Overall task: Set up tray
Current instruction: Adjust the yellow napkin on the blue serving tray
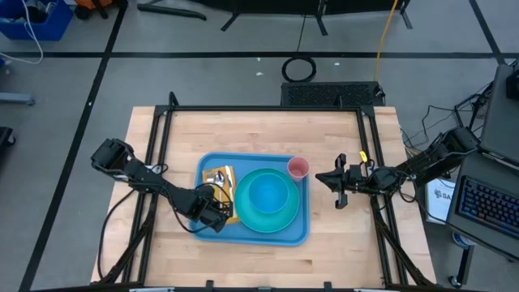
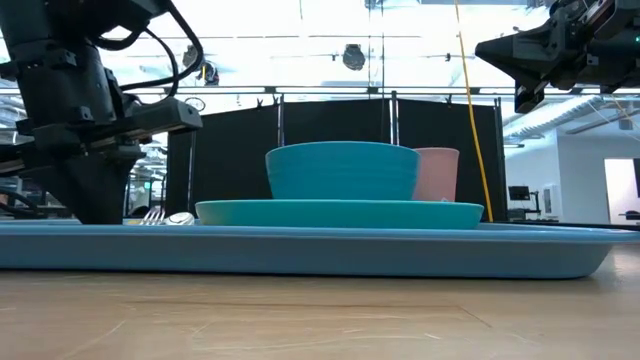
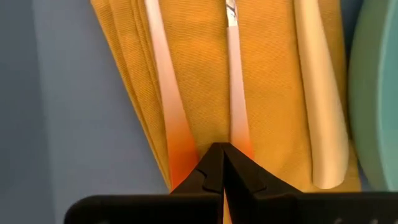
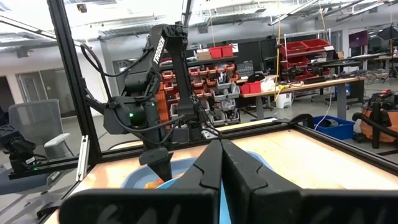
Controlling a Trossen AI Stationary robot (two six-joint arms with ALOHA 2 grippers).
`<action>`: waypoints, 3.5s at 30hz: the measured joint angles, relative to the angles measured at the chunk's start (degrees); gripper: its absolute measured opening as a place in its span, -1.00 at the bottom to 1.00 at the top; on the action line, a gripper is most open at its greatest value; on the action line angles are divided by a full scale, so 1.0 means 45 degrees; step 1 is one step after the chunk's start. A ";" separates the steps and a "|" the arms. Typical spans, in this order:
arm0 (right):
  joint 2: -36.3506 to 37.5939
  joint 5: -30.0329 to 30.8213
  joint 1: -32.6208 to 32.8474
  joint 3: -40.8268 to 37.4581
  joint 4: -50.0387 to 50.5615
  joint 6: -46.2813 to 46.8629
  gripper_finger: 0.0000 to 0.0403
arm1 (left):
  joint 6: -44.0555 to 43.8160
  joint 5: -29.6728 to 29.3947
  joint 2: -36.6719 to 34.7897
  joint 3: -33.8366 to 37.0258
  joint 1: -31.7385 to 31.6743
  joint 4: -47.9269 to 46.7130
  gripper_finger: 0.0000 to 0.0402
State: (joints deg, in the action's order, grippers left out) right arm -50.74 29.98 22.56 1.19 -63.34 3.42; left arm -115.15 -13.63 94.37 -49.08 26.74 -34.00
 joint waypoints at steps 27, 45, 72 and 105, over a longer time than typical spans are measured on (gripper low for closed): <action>0.0000 0.0000 0.0000 -0.0001 0.0007 0.0000 -1.00 | -0.0496 0.0369 -0.0403 0.0005 0.0155 -0.0800 -1.00; 0.0000 0.0000 0.0002 0.0001 -0.0002 0.0000 -1.00 | -0.1801 0.0120 -0.0400 -0.1219 0.1002 -0.3520 -1.00; 0.0000 0.0000 -0.0002 -0.0003 0.0002 0.0000 -1.00 | -0.2336 0.1400 0.0447 -0.0976 0.0671 -0.3025 -1.00; 0.0000 0.0000 -0.0002 -0.0004 -0.0002 0.0000 -1.00 | -0.0873 0.0163 0.0452 -0.0986 0.0617 -0.1403 -0.99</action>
State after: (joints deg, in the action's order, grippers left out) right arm -50.74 29.98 22.55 1.17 -63.35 3.42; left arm -119.08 -12.90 96.40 -53.52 29.52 -40.31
